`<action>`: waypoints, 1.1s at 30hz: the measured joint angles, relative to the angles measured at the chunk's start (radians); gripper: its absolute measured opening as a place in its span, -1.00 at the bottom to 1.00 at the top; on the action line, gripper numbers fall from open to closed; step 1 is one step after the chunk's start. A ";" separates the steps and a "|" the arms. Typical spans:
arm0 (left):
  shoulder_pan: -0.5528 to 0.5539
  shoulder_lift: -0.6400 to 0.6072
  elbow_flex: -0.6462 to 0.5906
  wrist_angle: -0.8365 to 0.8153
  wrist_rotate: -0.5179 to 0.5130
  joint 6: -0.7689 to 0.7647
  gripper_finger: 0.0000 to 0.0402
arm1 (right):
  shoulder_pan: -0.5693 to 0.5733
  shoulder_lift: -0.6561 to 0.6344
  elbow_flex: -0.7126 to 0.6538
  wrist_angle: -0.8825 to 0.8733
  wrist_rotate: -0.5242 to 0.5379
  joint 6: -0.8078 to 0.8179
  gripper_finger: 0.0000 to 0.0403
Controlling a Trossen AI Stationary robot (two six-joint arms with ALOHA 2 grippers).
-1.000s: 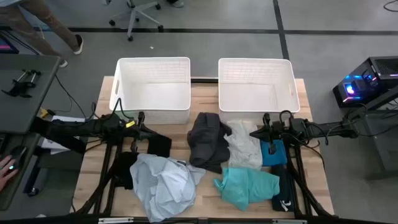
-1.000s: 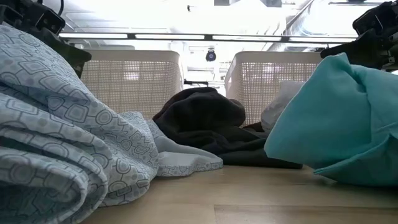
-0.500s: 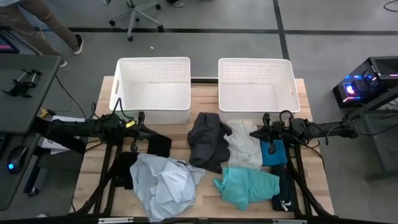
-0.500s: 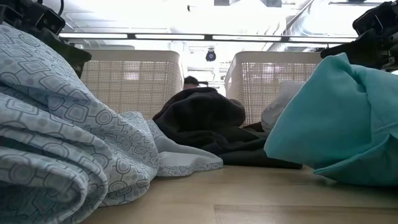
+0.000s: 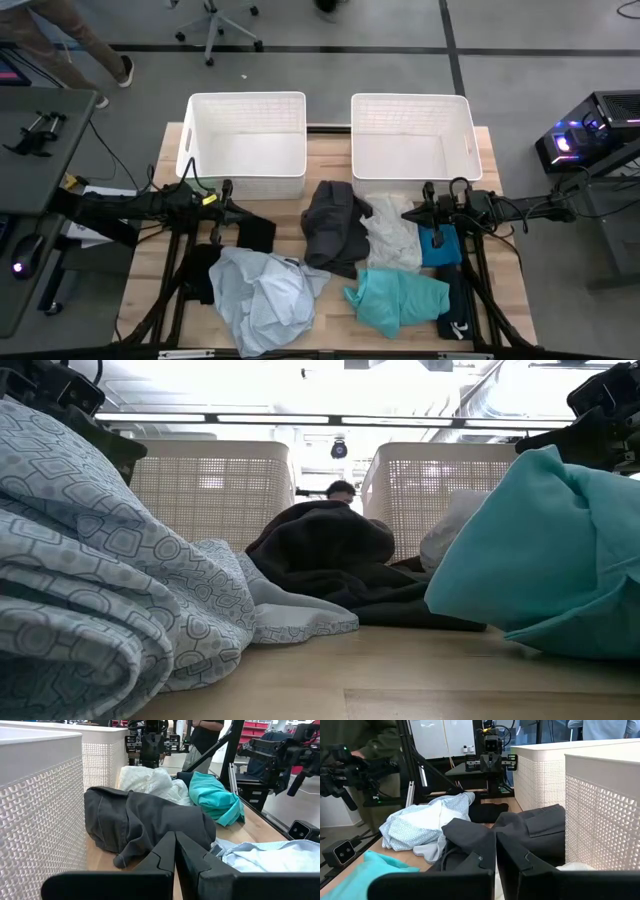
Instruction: Sort clothes
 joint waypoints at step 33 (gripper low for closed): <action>0.000 0.000 0.000 0.010 -0.111 -0.018 -1.00 | 0.000 0.000 0.000 0.000 0.000 0.000 -1.00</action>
